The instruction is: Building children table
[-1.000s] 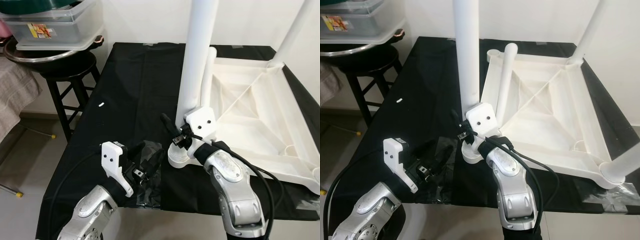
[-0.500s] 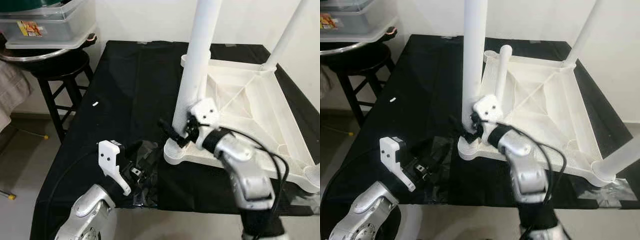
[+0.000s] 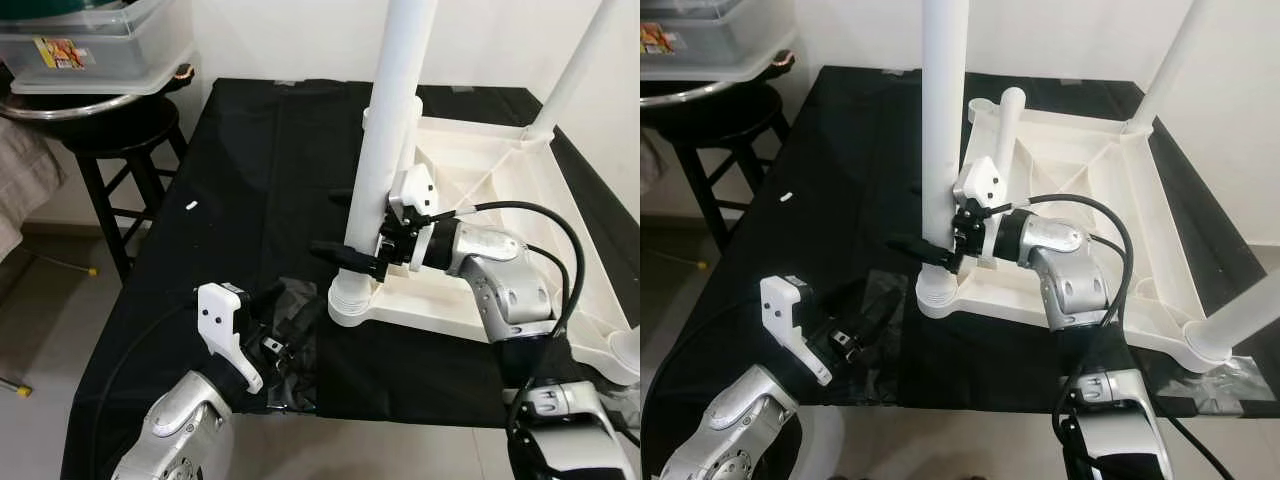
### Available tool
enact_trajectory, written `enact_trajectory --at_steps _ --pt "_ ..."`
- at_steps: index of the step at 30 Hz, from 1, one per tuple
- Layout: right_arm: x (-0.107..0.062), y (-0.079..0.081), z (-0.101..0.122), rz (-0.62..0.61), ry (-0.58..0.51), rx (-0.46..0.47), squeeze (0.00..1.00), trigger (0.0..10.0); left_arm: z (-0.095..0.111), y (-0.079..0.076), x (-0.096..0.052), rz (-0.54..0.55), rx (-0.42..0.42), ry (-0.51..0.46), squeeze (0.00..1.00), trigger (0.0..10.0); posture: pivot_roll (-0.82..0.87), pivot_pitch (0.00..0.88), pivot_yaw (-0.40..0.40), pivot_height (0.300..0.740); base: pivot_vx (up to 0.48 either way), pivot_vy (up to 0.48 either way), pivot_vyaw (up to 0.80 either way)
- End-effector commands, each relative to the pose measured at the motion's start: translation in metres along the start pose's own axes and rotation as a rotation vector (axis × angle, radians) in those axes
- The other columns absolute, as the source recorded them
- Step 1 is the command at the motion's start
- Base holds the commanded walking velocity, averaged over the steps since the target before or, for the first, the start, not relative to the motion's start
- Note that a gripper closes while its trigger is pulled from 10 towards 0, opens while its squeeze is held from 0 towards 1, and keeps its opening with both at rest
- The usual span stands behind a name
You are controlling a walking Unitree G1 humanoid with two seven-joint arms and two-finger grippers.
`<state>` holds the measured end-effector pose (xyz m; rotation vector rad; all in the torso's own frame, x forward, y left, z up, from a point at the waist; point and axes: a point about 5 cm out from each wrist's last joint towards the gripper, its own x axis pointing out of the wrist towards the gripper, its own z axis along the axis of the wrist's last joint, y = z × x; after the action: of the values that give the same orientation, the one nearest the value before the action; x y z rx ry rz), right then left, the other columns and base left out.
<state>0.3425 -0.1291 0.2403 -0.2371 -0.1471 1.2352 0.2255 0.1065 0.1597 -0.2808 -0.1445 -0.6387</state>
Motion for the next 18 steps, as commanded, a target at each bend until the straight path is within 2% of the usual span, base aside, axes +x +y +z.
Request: enact_trajectory --at_steps 1,2,3,4,5,13,18 --pt "0.002 0.0 0.0 0.073 -0.011 0.014 0.0 8.0 -0.001 -0.002 -0.003 0.008 0.007 0.006 0.0 10.0 0.11 0.171 -0.076 0.74 0.0 0.0 0.0" --pt "0.002 -0.003 0.001 0.108 -0.015 0.019 0.0 4.7 -0.001 -0.002 -0.003 0.009 0.008 0.006 0.0 10.0 0.11 0.174 -0.078 0.74 0.0 0.0 0.0" --pt "0.002 -0.003 0.001 0.108 -0.015 0.019 0.0 4.7 -0.001 -0.002 -0.003 0.009 0.008 0.006 0.0 10.0 0.11 0.174 -0.078 0.74 0.0 0.0 0.0" --pt "0.0 -0.006 0.002 0.142 -0.015 0.025 0.0 3.5 -0.001 -0.003 -0.004 0.01 0.009 0.006 0.0 10.0 0.11 0.177 -0.083 0.74 0.0 0.0 0.0" --pt "-0.001 -0.009 0.004 0.185 -0.003 0.03 0.0 0.0 -0.001 -0.003 -0.004 0.012 0.009 0.006 0.0 10.0 0.11 0.177 -0.083 0.74 0.0 0.0 0.0" --pt "-0.006 -0.013 0.007 0.283 0.028 0.038 0.0 0.0 -0.001 -0.005 -0.005 0.015 0.009 0.006 0.0 10.0 0.11 0.184 -0.088 0.74 0.0 0.0 0.0" --pt "-0.008 -0.01 0.004 0.286 0.028 0.04 0.0 0.0 -0.001 -0.006 -0.005 0.014 0.007 0.005 0.0 10.0 0.11 0.183 -0.088 0.74 0.0 0.0 0.0"
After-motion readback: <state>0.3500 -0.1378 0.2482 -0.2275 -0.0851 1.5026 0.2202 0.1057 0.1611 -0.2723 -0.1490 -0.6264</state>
